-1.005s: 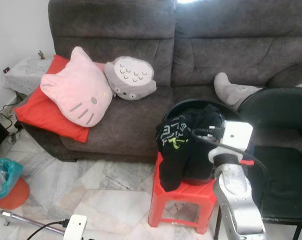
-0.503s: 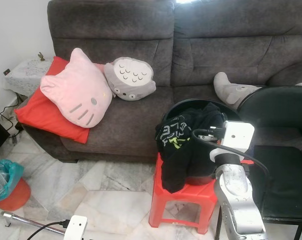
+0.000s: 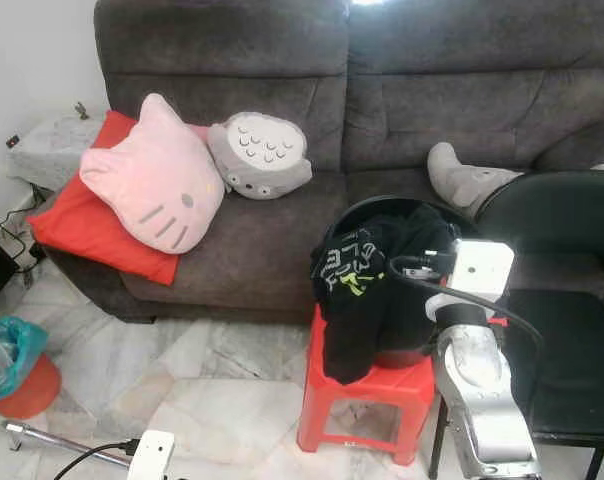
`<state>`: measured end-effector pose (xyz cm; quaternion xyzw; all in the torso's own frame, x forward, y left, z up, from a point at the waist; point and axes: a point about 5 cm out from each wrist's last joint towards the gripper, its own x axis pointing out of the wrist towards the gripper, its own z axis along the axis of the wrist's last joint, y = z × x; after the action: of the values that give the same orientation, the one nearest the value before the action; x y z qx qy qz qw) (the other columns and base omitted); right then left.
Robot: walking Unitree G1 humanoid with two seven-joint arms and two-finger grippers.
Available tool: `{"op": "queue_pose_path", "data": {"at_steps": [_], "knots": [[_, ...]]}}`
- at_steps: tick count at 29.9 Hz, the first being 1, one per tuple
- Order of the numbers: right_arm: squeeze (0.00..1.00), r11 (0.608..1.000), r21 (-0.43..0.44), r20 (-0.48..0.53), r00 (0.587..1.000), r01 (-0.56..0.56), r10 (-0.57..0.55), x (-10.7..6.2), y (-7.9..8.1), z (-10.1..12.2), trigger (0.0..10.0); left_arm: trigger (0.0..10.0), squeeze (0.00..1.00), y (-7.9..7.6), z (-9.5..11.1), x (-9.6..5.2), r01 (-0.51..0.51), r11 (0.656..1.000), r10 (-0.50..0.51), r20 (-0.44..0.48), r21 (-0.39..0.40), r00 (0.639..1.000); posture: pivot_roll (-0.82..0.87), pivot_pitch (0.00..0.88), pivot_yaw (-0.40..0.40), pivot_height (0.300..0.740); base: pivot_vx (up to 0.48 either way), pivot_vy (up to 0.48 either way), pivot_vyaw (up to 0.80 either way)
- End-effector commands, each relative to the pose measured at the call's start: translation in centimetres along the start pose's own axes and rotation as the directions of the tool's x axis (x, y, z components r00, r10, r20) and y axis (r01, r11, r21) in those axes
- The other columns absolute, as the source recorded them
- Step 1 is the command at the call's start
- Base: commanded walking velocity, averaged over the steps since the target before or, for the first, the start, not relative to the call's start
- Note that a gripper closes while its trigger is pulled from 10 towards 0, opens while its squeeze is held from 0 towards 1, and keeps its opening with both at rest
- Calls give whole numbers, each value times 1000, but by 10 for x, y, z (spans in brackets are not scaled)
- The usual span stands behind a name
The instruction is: Hang hanger
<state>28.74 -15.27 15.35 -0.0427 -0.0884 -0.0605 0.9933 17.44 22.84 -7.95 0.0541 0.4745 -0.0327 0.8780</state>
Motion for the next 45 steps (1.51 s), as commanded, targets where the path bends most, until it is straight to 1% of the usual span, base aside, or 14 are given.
{"op": "queue_pose_path", "data": {"at_steps": [1,22,45], "knots": [[0,1000,-9,-9,1000,-9,9,1,2,-1,10000,10000,0,3,-4,-1,-4,1000,4,-9,-1,1000,-49,0,43,740,-292,0,0],[0,999,-34,2,999,-40,40,2,7,1,10000,10000,0,2,-3,-1,-2,1000,2,-7,-3,1000,-46,0,41,740,-308,0,0],[0,998,-38,4,999,-54,54,3,10,0,10000,10000,0,2,-3,-1,-1,1000,1,-8,0,1000,-43,0,39,740,-311,0,0]]}}
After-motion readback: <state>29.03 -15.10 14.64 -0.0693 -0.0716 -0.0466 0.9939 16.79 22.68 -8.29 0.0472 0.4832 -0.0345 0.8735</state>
